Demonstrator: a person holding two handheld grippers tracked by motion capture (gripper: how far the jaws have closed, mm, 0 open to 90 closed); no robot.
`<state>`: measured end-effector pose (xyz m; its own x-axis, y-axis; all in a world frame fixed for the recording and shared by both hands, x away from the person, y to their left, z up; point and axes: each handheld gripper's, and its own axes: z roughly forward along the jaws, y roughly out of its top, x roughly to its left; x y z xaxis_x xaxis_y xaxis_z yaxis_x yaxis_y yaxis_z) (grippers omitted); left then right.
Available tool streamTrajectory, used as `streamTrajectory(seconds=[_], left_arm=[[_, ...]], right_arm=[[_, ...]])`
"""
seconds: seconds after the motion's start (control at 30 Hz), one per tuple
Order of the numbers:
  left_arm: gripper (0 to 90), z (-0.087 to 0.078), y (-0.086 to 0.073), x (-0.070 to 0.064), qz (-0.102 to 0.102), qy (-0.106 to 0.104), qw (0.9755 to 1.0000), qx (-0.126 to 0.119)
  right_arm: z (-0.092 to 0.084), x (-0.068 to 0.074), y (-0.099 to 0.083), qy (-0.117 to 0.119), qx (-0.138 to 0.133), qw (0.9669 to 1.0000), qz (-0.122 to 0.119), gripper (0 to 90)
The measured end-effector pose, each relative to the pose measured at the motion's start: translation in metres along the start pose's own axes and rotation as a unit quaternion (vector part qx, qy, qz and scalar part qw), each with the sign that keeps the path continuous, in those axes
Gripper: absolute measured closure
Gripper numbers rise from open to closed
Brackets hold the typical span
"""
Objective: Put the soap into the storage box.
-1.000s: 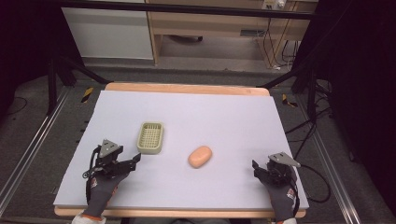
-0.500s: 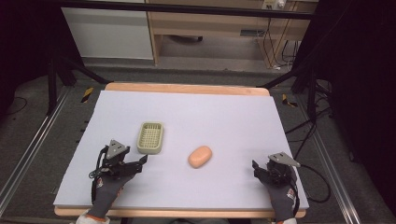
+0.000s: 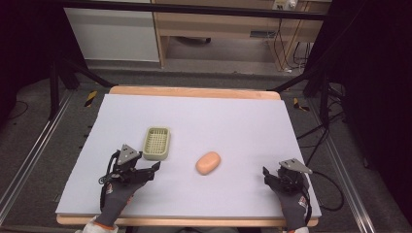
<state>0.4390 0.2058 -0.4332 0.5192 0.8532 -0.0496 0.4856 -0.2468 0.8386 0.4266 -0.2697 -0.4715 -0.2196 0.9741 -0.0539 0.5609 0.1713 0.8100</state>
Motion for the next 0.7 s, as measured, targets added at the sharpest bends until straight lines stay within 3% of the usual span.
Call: streamTrajectory(seconds=[0.7], left_arm=[[20.7,0.008,0.020,-0.016,0.028,-0.017,0.9994,0.008]], right_arm=[[-0.001,0.000,0.000,-0.001,0.000,1.0000,0.001,30.0]])
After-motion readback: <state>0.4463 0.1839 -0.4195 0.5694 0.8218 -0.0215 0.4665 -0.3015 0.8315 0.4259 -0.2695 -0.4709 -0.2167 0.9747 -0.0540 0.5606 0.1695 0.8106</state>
